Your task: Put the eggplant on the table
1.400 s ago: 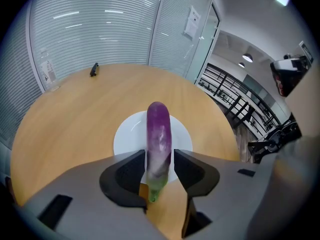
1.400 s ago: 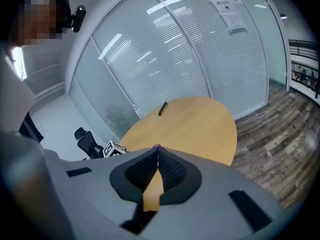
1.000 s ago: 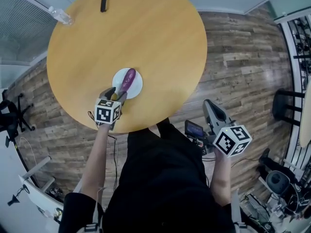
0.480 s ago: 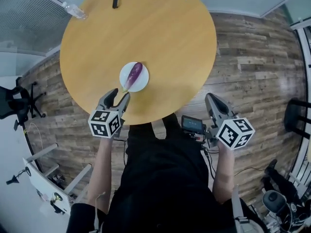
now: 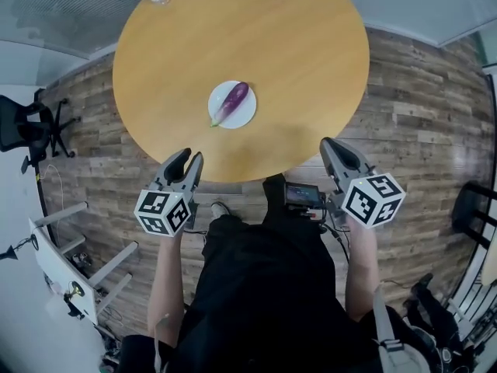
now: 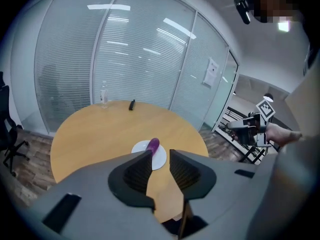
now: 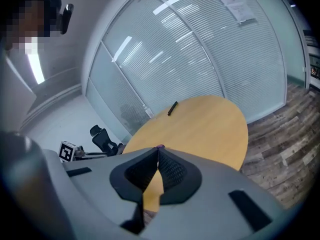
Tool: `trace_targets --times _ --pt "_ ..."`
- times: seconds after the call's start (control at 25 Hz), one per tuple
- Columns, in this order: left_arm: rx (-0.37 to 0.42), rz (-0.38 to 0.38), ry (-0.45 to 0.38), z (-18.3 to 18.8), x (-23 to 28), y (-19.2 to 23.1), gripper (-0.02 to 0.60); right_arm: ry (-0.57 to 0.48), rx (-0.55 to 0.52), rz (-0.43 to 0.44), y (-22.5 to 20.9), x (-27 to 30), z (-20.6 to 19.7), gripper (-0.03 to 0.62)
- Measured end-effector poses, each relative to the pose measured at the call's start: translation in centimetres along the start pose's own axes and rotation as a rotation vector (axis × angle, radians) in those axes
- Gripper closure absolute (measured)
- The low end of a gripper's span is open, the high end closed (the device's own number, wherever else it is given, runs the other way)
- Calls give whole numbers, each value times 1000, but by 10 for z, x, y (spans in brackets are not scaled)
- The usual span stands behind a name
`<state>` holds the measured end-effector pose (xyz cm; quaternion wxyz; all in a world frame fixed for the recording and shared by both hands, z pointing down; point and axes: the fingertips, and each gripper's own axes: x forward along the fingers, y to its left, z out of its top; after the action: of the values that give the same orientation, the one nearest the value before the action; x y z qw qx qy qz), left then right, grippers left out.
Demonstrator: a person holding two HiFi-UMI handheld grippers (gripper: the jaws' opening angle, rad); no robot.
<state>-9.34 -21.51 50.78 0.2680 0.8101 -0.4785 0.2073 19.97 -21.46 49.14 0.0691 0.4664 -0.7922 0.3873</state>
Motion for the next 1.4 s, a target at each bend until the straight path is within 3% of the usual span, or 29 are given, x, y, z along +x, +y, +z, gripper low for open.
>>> trace_targets --times 0.24,0.52,0.76,0.96,1.08,1.24,1.4 --pt "-6 -39 -73 -10 -49 1 571 -1 -40 17 38 -1 -17 577" --pt "37 -115 -114 -65 -134 -8 571 9 -116 41 116 -19 -72 577" --pt "38 -182 -205 -128 -241 -10 571 27 -175 51 210 -53 -154 577" --pt "-25 -228 -250 -192 -318 -8 571 90 -197 22 268 -87 -246 577" --pt "-63 -261 -244 -224 -352 -6 571 92 -182 -4 291 -106 -282 577" --pt "-56 -283 -227 -250 -388 -11 571 75 -167 -8 311 -127 -311 577" --pt "-69 -296 -264 -246 -409 -11 571 2 -192 -20 320 -144 -299 577"
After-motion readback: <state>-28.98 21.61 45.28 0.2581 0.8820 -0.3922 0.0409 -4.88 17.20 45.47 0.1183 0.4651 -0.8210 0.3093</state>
